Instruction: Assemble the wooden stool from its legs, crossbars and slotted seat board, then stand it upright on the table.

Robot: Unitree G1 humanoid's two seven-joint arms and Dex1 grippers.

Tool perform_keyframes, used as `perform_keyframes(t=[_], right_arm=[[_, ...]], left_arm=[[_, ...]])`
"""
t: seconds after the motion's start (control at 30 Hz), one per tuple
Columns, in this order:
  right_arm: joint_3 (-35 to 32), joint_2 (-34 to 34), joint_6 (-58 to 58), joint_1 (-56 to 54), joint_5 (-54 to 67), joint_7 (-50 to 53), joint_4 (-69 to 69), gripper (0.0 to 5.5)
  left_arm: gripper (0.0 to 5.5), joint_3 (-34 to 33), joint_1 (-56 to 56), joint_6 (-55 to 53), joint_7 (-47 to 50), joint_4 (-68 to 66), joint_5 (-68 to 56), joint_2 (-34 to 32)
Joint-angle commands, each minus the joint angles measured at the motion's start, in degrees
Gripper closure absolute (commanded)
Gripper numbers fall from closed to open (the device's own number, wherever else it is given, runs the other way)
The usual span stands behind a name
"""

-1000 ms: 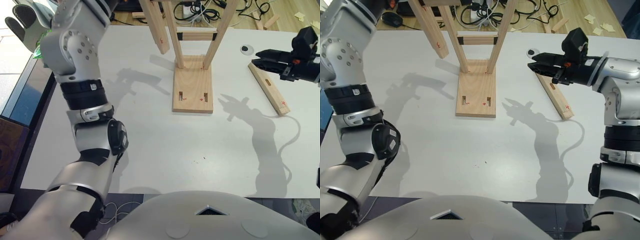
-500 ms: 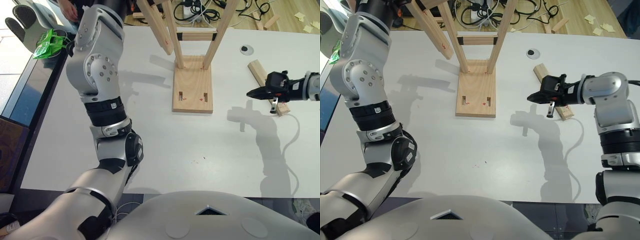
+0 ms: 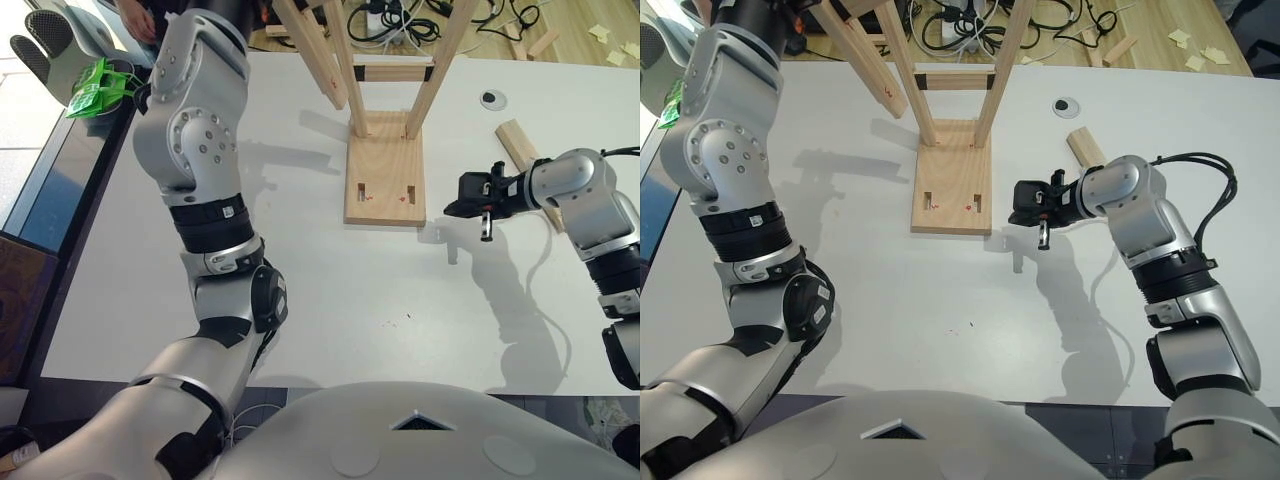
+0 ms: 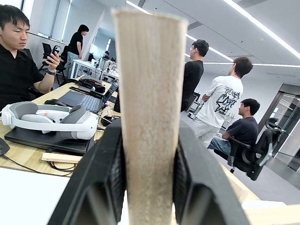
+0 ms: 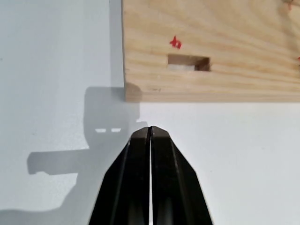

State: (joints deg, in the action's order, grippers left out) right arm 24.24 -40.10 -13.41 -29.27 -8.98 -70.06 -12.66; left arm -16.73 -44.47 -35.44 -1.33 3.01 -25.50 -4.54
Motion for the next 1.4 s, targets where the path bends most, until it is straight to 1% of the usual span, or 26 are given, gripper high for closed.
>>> perform_keyframes(t=[0.03, 0.1, 0.23, 0.33, 0.4, 0.47, 0.53, 0.6, 0.67, 0.73, 0.8, 0.87, 1.0, 1.1, 1.27, 1.4], right_arm=[[1.5, 3.3, -5.8, -0.4, -0.6, 1.0, 2.8, 5.50], [2.4, 6.4, -8.1, -1.2, -0.7, 2.2, 2.3, 5.50], [4.6, 12.9, -9.1, -2.7, -2.8, 7.0, -2.8, 5.50], [3.6, 17.6, -9.0, -3.9, -2.6, 11.8, -6.8, 5.50], [3.2, 19.1, -8.8, -4.5, -2.6, 13.8, -8.1, 5.50], [1.8, 18.3, -9.5, -4.4, -1.9, 14.2, -6.2, 5.50], [-2.3, 16.2, -12.6, -3.5, 0.3, 14.5, -1.8, 5.50], [-8.6, 14.7, -18.0, -1.6, 3.5, 16.2, 3.8, 5.50], [-15.3, 15.1, -24.5, 1.4, 8.1, 18.3, 10.4, 5.50], [-21.8, 17.2, -31.6, 4.5, 13.3, 21.1, 16.4, 5.50], [-29.3, 21.3, -38.6, 6.7, 18.8, 25.5, 20.9, 5.50], [-34.2, 25.0, -43.6, 8.7, 22.5, 30.1, 23.9, 5.50], [-37.6, 30.7, -47.6, 10.4, 27.8, 36.1, 28.4, 5.50], [-37.9, 33.0, -48.1, 10.8, 30.9, 38.7, 30.0, 5.50], [-37.0, 33.3, -47.2, 12.2, 34.0, 40.7, 31.0, 5.50], [-37.5, 33.1, -46.1, 12.4, 36.2, 41.7, 30.7, 5.50]], left_arm=[[4.47, 0.1, -1.8, -0.6, 0.7, -0.4, -0.5, -0.8], [4.47, -0.1, -2.0, -0.8, 1.1, -0.7, -0.7, -0.5], [4.47, 0.9, -2.3, -2.6, 2.0, 0.8, -1.7, 0.4], [4.47, 1.6, -2.0, -3.6, 1.8, 1.6, -1.9, 0.2], [4.47, 2.2, -1.3, -4.0, 1.4, 1.8, -1.5, -0.7], [4.47, 3.8, 0.4, -4.4, 0.2, 2.7, -0.3, -2.4], [4.47, 4.9, 3.0, -5.0, -0.4, 4.3, 0.5, -3.3], [4.47, 6.5, 6.9, -4.8, -1.1, 7.5, 1.0, -3.4], [4.47, 7.8, 11.0, -4.4, -1.8, 10.2, 1.0, -3.2], [4.47, 8.4, 14.1, -4.0, -2.1, 11.8, 0.9, -2.6], [4.47, 9.4, 17.2, -3.0, -2.6, 12.9, 1.4, -2.1], [4.47, 10.1, 19.9, -1.0, -3.4, 12.6, 2.0, -1.7], [4.47, 11.3, 22.1, 3.7, -5.3, 9.8, 4.0, -1.8], [4.47, 12.2, 22.6, 7.2, -6.4, 6.9, 6.4, -2.4], [4.47, 13.0, 22.2, 11.5, -6.8, 3.5, 8.9, -2.0], [4.47, 13.4, 21.7, 13.3, -6.2, 1.8, 10.0, -1.4]])
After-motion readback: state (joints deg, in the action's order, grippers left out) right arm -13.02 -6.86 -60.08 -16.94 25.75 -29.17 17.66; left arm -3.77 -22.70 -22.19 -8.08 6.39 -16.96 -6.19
